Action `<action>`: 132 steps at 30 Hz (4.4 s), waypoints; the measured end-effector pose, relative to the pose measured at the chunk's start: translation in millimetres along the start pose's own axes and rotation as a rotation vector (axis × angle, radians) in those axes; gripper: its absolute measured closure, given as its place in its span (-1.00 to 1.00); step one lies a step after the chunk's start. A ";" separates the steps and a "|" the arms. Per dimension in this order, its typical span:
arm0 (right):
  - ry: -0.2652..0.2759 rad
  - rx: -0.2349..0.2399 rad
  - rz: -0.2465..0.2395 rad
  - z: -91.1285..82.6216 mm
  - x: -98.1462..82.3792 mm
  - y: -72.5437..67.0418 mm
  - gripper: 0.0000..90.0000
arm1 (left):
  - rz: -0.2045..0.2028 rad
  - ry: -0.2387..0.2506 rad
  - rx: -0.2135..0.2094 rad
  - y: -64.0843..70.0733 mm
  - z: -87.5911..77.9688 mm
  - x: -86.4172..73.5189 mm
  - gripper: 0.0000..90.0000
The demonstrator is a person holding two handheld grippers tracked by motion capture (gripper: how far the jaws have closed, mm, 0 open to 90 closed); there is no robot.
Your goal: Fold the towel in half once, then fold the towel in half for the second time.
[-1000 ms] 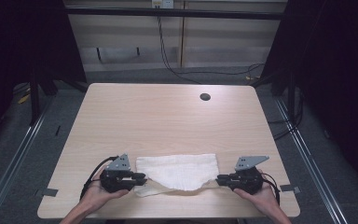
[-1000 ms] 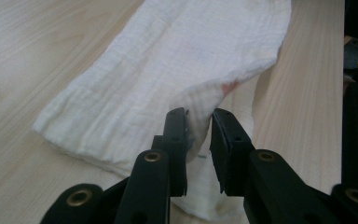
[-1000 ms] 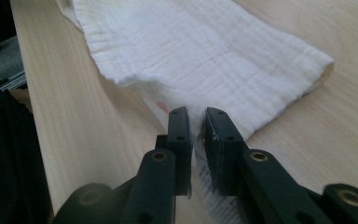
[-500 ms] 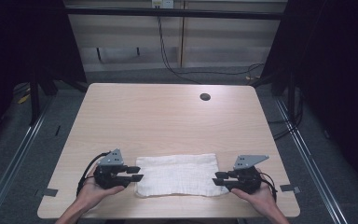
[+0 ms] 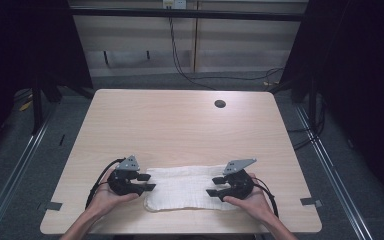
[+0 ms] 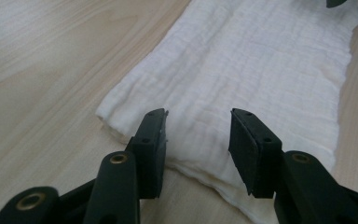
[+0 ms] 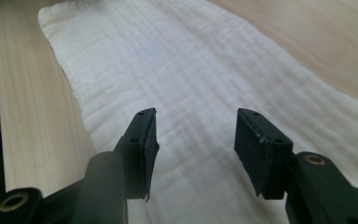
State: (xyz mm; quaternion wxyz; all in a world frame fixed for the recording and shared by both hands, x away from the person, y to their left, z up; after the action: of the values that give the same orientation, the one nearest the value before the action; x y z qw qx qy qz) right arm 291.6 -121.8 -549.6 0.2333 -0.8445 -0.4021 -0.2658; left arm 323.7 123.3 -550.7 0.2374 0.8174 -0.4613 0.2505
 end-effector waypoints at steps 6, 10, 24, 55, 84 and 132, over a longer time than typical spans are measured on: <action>-0.063 -0.030 -0.057 11.4 -6.6 -5.6 0.07 | 0.034 -0.023 -0.002 5.1 7.9 -3.4 0.53; -0.067 -0.046 -0.082 11.4 -7.5 -5.7 0.28 | 0.034 -0.018 0.010 7.5 11.4 -2.5 0.70; -0.110 -0.064 -0.028 -7.9 -21.3 19.2 0.83 | 0.031 -0.031 -0.062 22.9 27.7 11.8 0.95; 0.007 -0.052 0.024 -36.5 -17.0 6.7 0.35 | 0.013 0.044 -0.101 29.5 13.3 36.0 0.36; -0.073 0.184 -0.203 49.0 50.0 -101.4 0.50 | -0.056 0.097 -0.010 -24.5 1.6 49.5 0.07; -0.068 0.113 -0.250 73.9 36.5 -115.0 0.91 | 0.017 -0.027 -0.047 -0.6 39.1 35.4 0.32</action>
State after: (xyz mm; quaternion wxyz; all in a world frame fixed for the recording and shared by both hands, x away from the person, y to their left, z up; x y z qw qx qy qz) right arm 238.1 8.6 -561.1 0.2317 -0.7819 -0.5262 -0.2409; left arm 347.6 76.9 -558.3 0.2482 0.8108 -0.4773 0.2307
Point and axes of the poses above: each handheld gripper's, and its own axes: z roughly forward along the jaws, x roughly out of its top, y roughly to its right, the point moved 9 cm from there along z, roughly forward along the jaws, and after that the axes turned 6 degrees about -y, right-handed, at the moved point
